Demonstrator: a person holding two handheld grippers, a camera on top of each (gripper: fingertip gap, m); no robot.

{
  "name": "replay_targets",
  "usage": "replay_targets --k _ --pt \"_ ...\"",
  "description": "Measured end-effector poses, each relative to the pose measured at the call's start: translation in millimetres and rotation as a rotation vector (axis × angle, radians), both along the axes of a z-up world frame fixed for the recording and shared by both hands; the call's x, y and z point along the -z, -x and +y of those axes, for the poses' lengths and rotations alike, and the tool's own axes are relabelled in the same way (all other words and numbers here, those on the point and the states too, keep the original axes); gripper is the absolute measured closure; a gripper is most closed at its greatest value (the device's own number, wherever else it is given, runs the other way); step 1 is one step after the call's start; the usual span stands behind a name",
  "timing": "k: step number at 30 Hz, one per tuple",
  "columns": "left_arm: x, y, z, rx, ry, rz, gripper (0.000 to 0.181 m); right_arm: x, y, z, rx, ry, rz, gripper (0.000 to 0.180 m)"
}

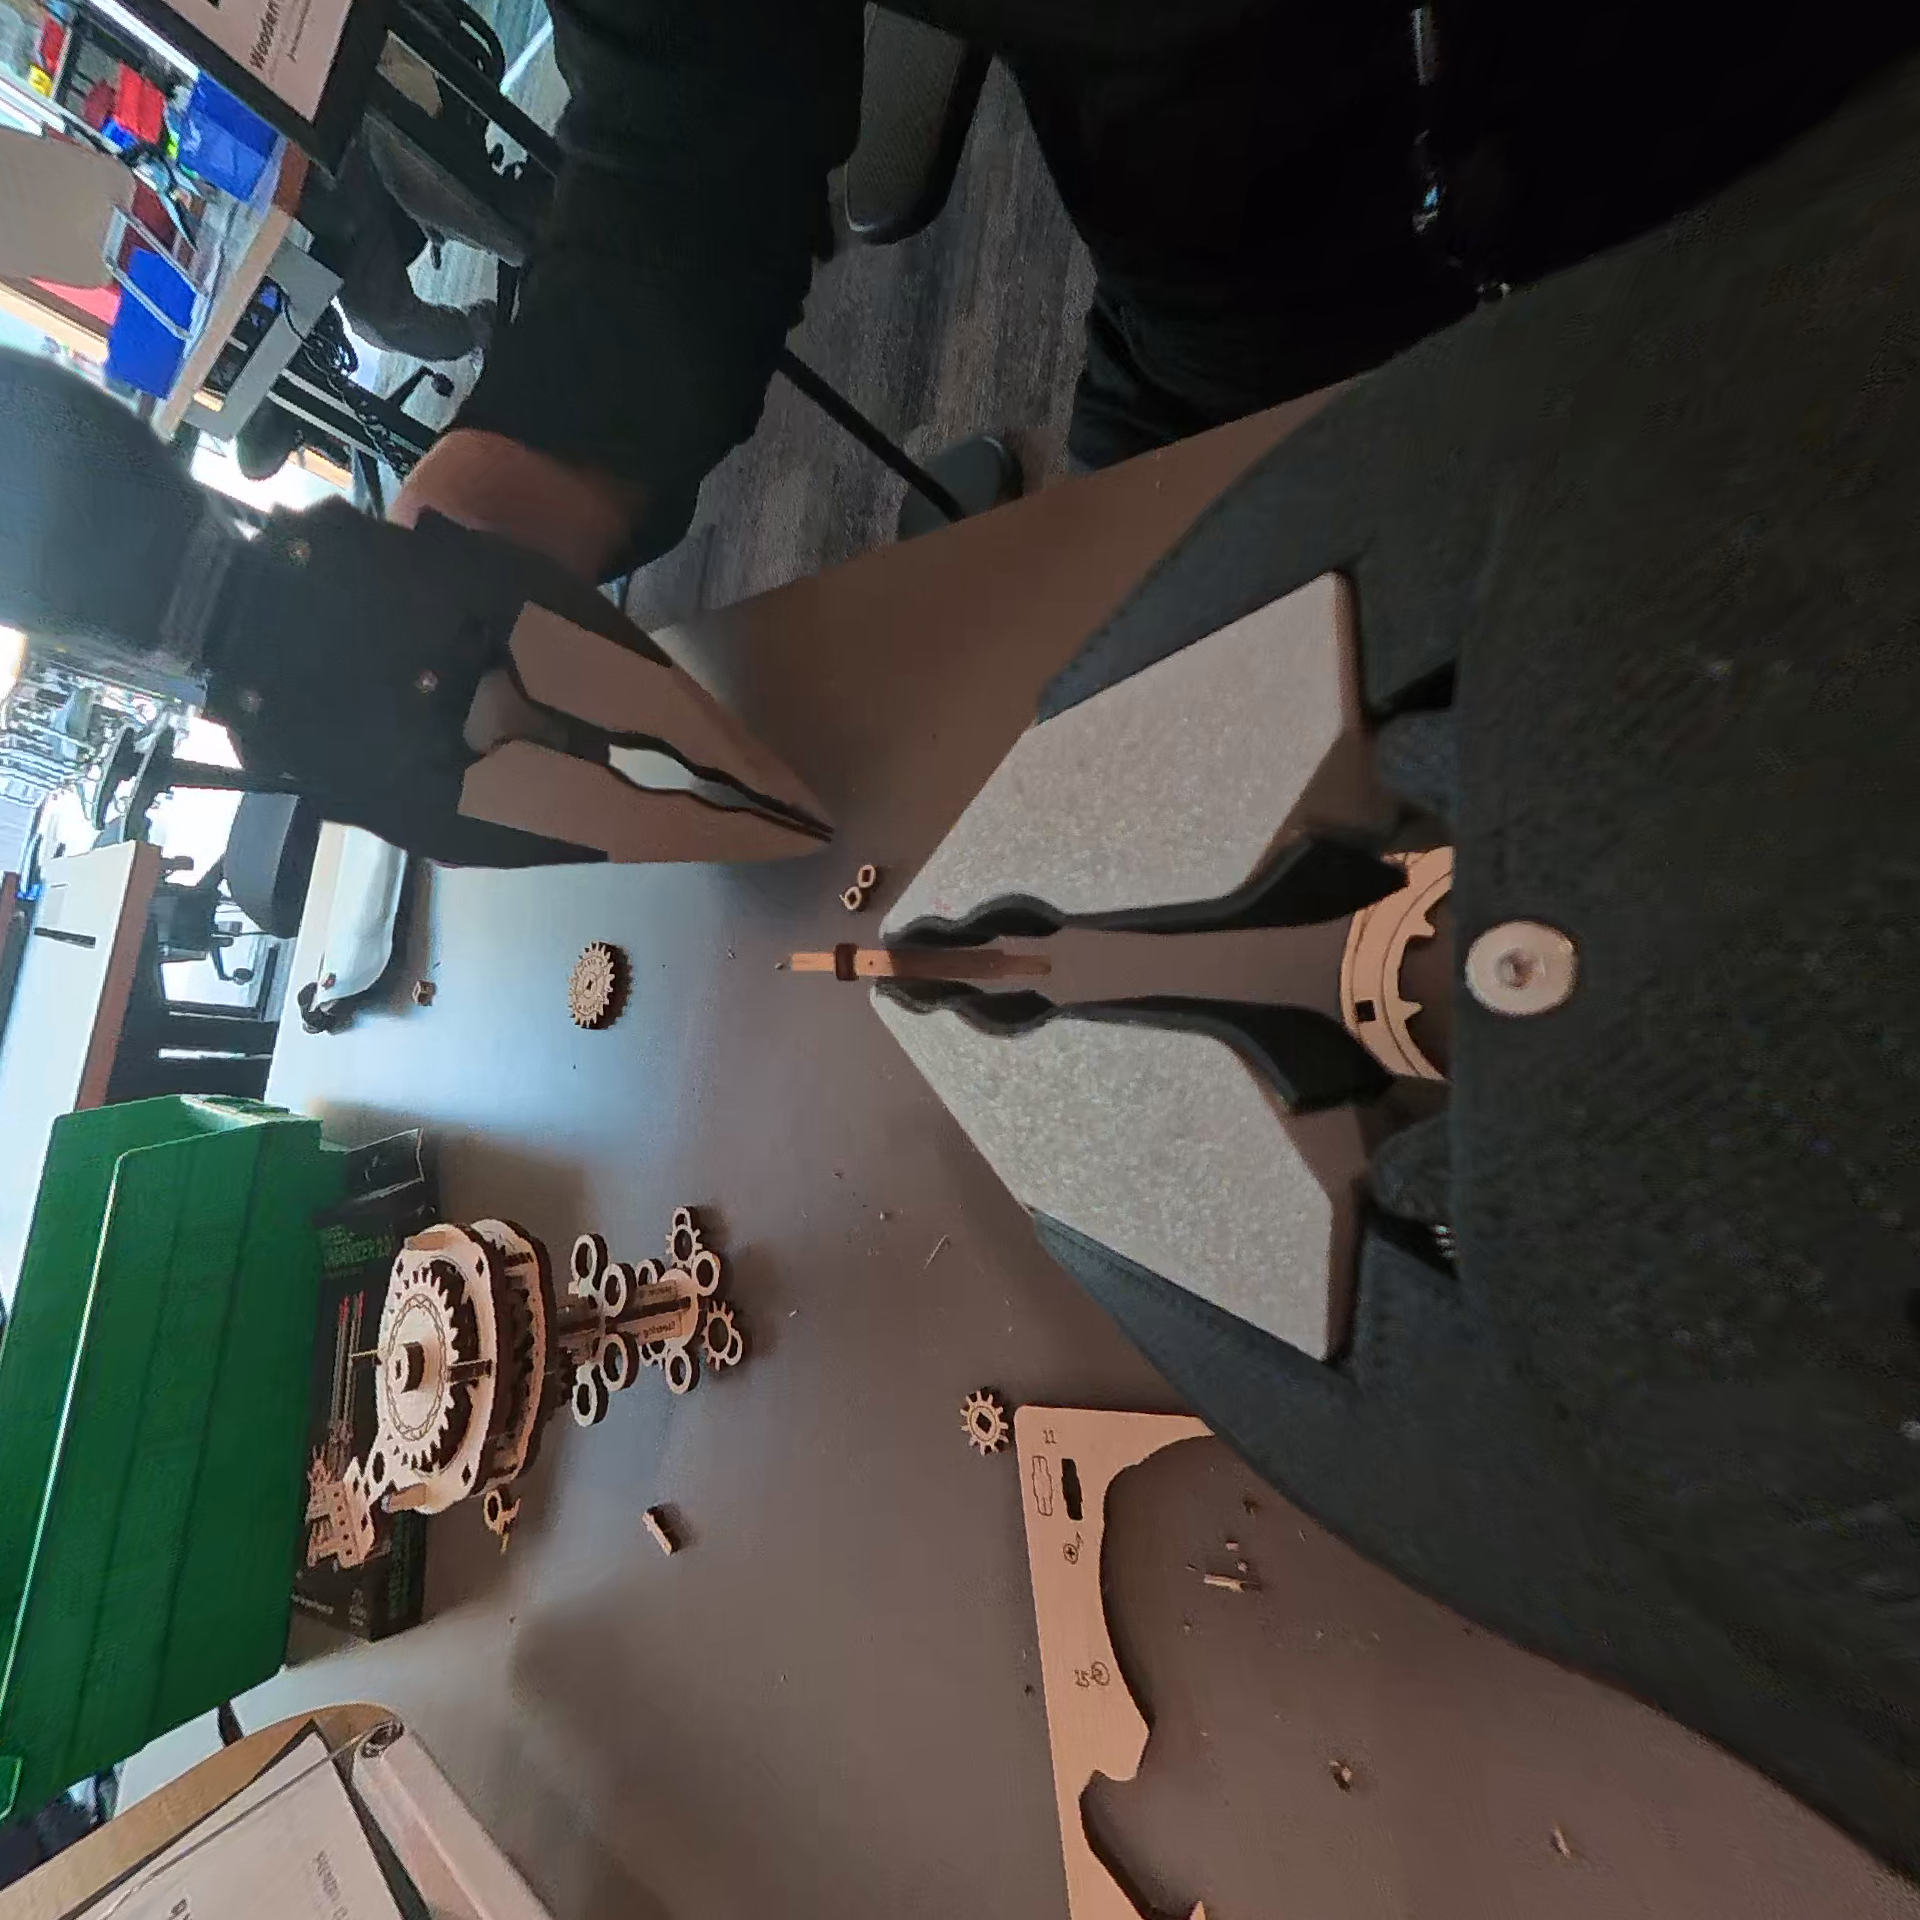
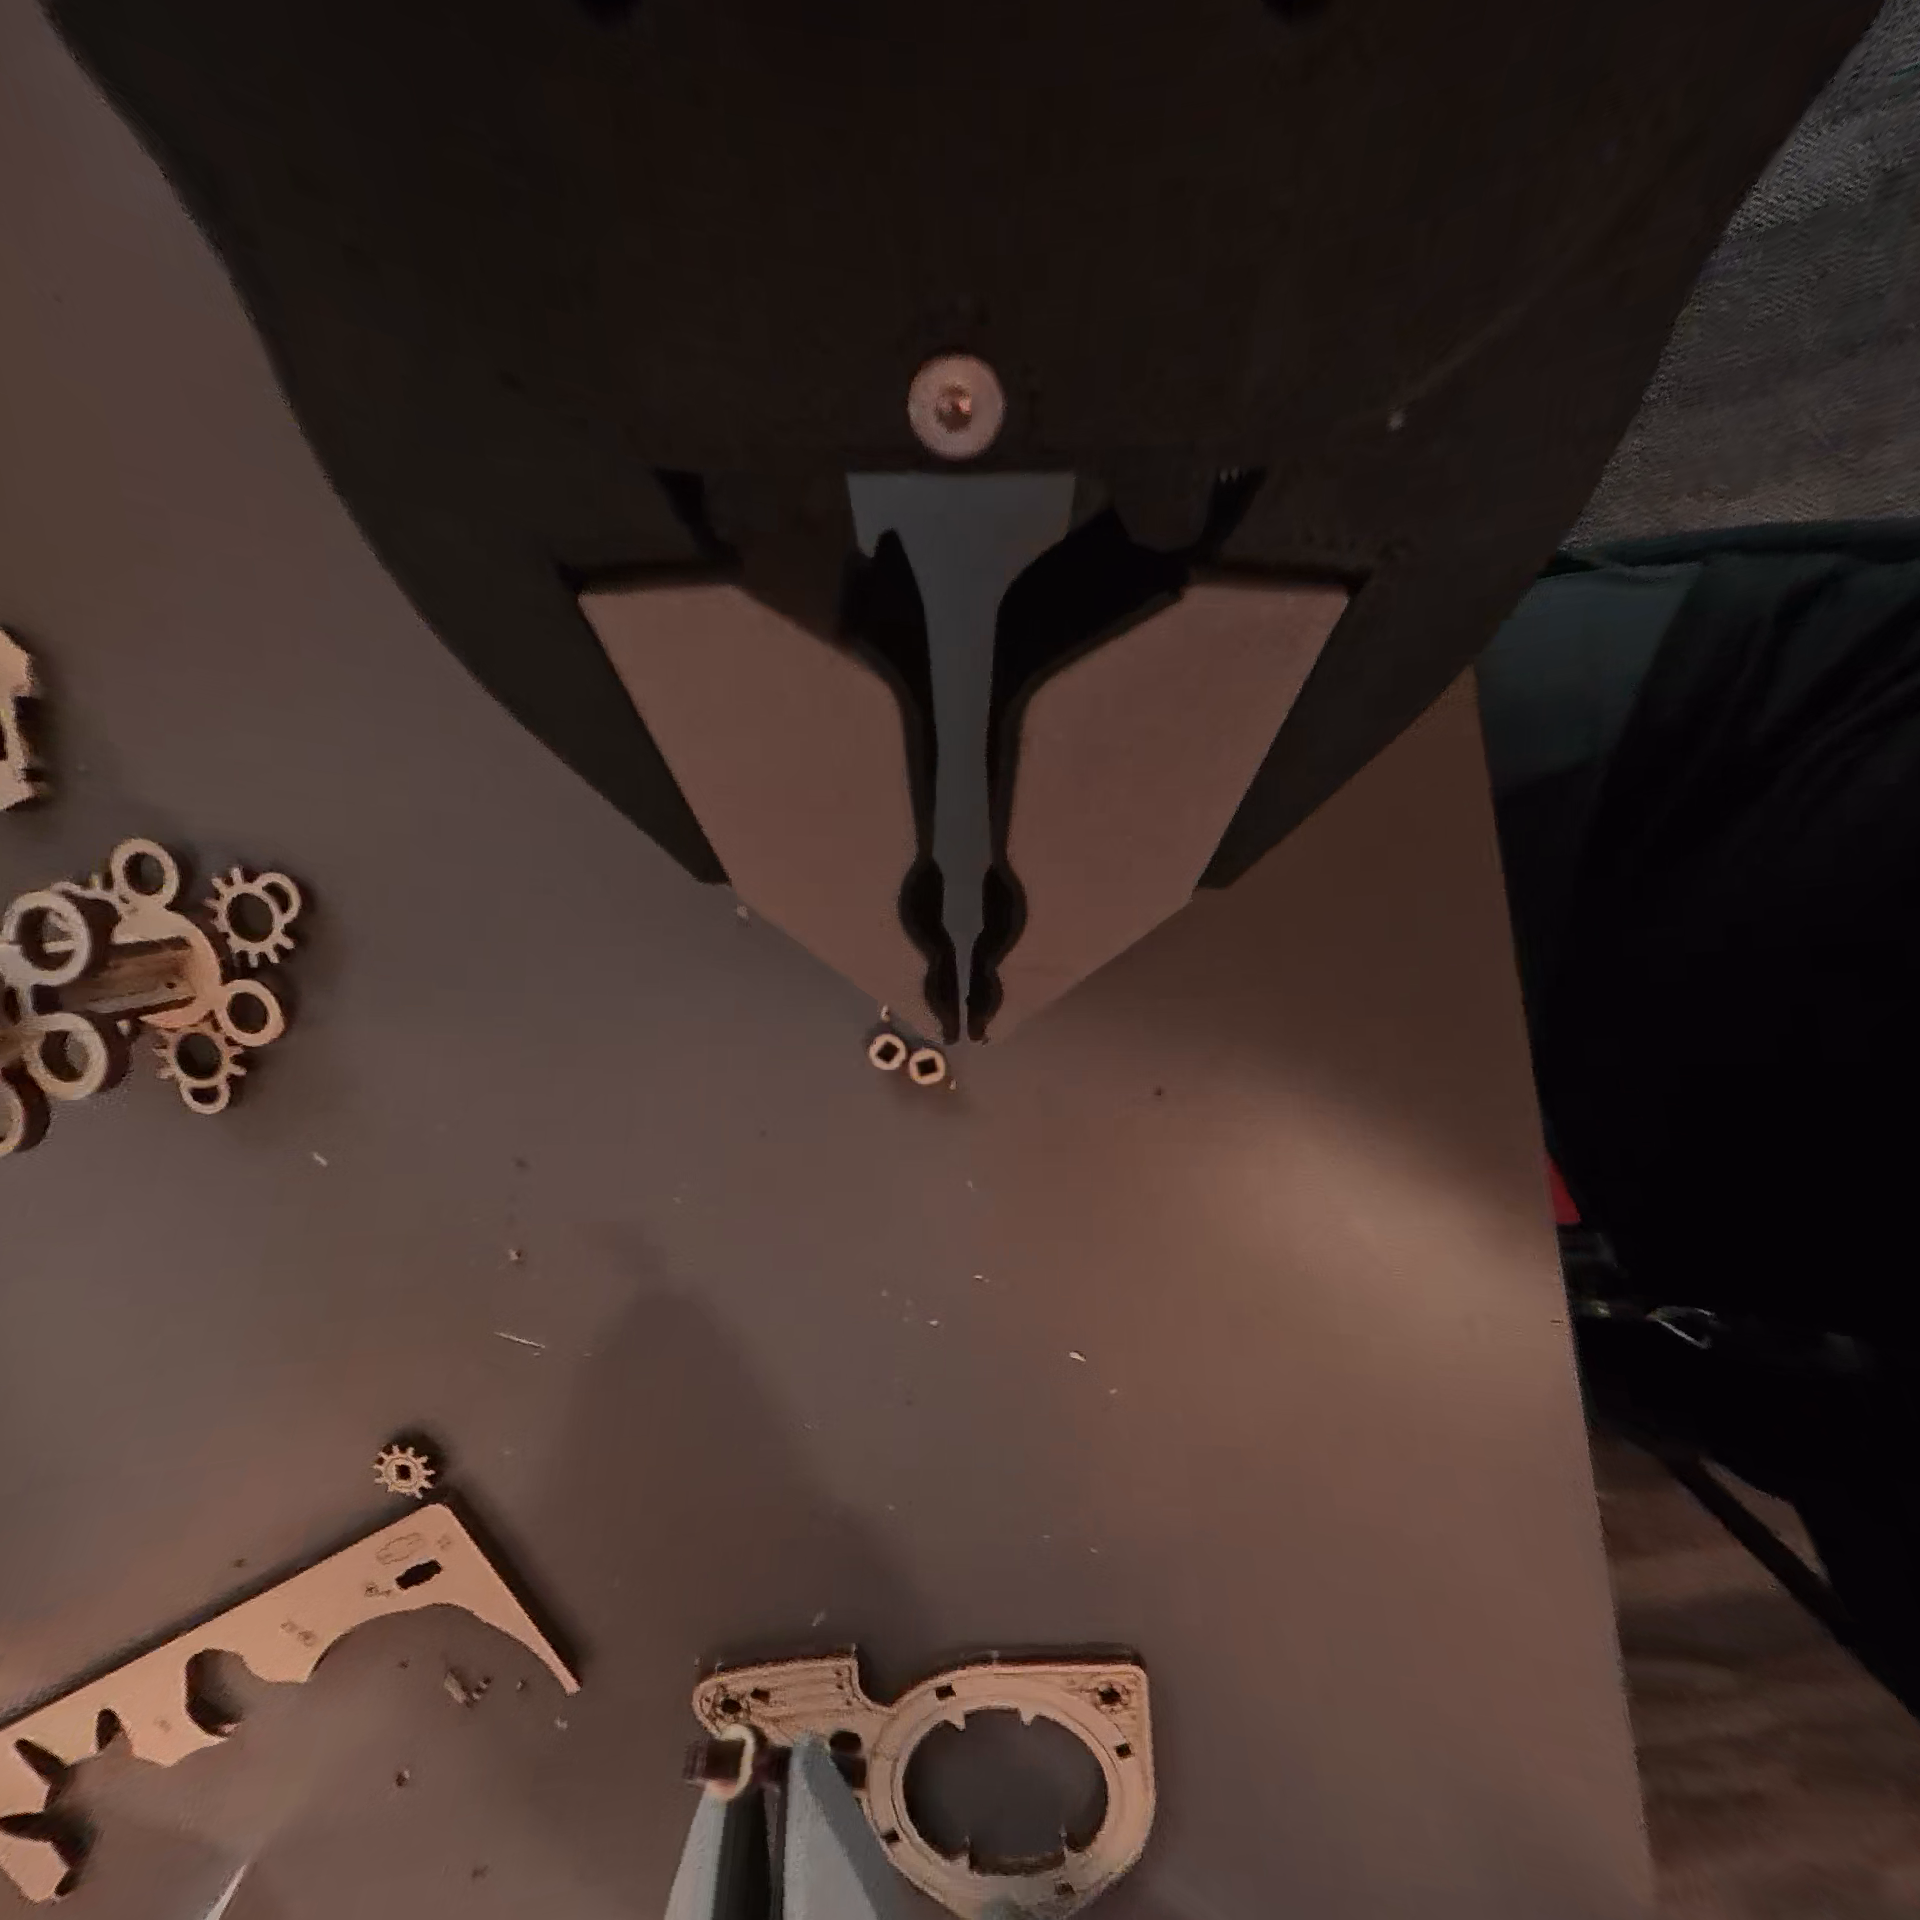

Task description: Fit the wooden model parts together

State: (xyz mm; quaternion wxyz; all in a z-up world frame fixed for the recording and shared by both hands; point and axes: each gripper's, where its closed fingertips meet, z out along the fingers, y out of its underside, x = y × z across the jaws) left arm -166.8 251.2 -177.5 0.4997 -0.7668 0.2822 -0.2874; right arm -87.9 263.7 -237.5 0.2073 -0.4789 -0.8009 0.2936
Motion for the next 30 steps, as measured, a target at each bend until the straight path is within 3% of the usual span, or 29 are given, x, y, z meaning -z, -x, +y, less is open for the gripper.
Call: replay_targets --k 4,7,16,19,25,30 --pt "-1 0 0 -0.005 -0.002 0.001 0.178 9 8 3 0.018 -0.035 -0.035 0.171" --pt "-4 0 0 -0.005 -0.008 -0.014 0.178 10 11 0 -0.004 -0.024 -0.027 0.18" --pt "-4 -9 -3 0.032 0.02 -0.074 0.178 9 30 -49 -0.095 0.069 0.012 0.179" --pt "-4 -10 -4 0.035 0.018 -0.071 0.178 6 29 -44 -0.069 0.003 0.037 0.178" --pt "-12 -16 -6 0.061 0.004 -0.137 0.178 -9 26 -21 0.038 0.044 0.075 0.167" --pt "-26 -32 -7 0.118 0.023 -0.303 0.178 -49 44 -10 0.163 0.186 0.282 0.169"
